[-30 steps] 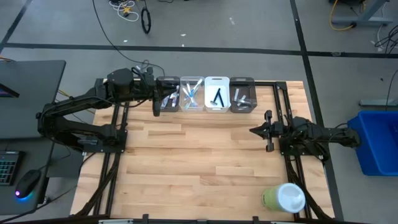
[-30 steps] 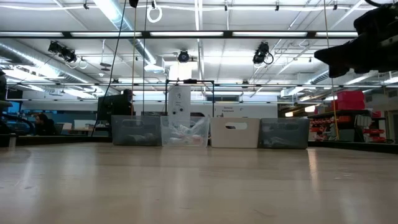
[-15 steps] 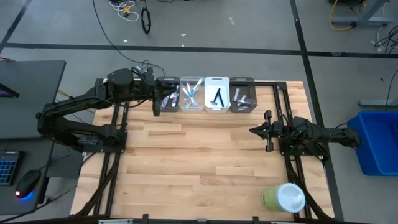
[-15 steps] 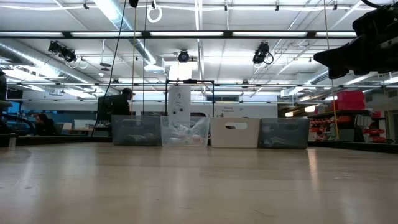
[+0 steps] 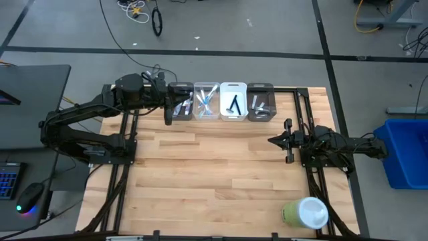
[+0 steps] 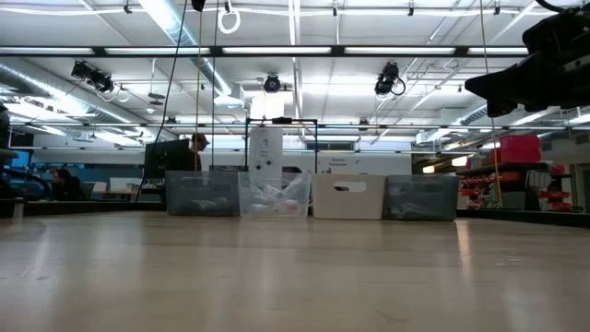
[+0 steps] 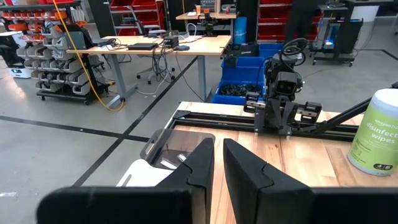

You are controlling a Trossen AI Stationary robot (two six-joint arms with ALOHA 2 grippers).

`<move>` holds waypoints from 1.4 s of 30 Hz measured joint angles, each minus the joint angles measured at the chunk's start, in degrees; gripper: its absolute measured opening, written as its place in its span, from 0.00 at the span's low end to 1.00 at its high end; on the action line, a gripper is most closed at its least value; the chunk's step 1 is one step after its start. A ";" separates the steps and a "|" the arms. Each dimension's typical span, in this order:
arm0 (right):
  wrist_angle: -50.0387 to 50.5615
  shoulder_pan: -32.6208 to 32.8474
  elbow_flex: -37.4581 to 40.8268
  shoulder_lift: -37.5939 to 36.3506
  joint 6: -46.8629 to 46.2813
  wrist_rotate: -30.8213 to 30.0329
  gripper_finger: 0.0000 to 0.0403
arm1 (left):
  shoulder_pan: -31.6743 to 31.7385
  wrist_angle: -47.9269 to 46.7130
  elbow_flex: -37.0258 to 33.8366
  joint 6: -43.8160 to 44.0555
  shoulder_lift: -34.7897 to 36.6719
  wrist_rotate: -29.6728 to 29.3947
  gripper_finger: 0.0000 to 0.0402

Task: Pick & Place Travel size toiletries
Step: Return to Home Position

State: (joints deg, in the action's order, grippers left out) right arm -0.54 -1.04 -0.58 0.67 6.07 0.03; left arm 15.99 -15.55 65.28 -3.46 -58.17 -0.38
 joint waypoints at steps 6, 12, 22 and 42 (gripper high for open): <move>0.00 0.00 0.00 0.00 0.00 0.01 0.03 | 0.00 -0.01 0.00 0.00 0.00 0.00 0.11; 0.00 0.00 0.00 0.00 0.00 0.02 0.03 | 0.00 0.00 0.00 0.00 0.00 0.00 0.11; 0.00 0.00 0.00 0.02 0.00 0.02 0.03 | -0.42 6.29 -0.21 5.75 -0.04 0.71 0.11; 0.00 0.00 0.00 0.02 0.00 0.02 0.03 | -10.62 35.24 -34.05 -1.79 23.46 1.62 0.11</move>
State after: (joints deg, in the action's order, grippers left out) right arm -0.54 -1.04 -0.58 0.69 6.07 0.05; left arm 5.37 19.69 31.23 -5.25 -34.71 1.23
